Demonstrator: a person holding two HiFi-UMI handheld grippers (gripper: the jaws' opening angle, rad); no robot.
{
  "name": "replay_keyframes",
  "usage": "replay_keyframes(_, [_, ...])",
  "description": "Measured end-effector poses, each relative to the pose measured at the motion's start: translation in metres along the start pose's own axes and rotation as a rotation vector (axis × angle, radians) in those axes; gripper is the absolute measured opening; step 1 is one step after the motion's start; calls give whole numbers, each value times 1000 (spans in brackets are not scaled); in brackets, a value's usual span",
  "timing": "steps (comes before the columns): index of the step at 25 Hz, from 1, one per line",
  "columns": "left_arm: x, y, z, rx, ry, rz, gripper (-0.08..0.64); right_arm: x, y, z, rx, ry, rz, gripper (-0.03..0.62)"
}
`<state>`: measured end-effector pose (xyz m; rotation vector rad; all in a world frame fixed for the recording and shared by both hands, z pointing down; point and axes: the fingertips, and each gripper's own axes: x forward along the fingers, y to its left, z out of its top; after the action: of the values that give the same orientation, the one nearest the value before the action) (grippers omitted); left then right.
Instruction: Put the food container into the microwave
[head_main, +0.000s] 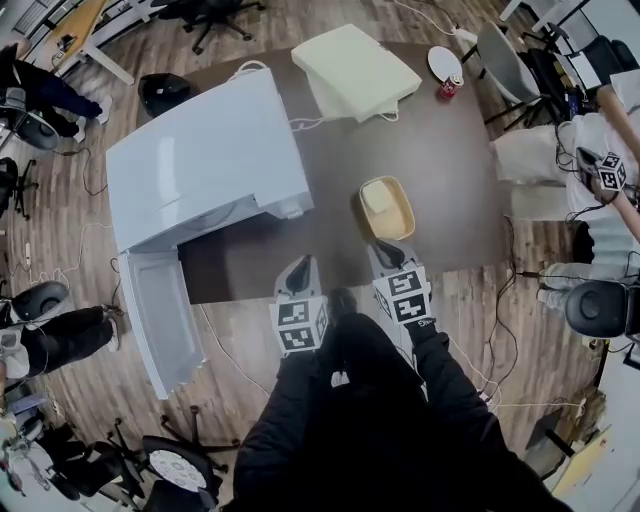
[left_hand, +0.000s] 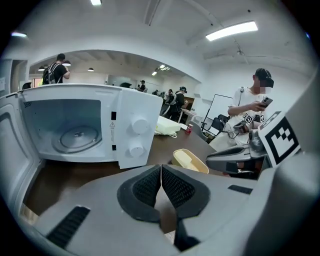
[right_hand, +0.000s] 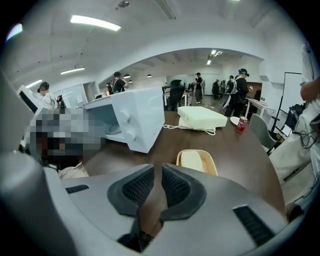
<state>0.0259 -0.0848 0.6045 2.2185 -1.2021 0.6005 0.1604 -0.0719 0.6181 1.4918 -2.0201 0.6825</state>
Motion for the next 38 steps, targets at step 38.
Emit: replay_keyframes(38, [45, 32, -64, -55, 119, 45, 37, 88, -54, -78, -268, 231, -172, 35])
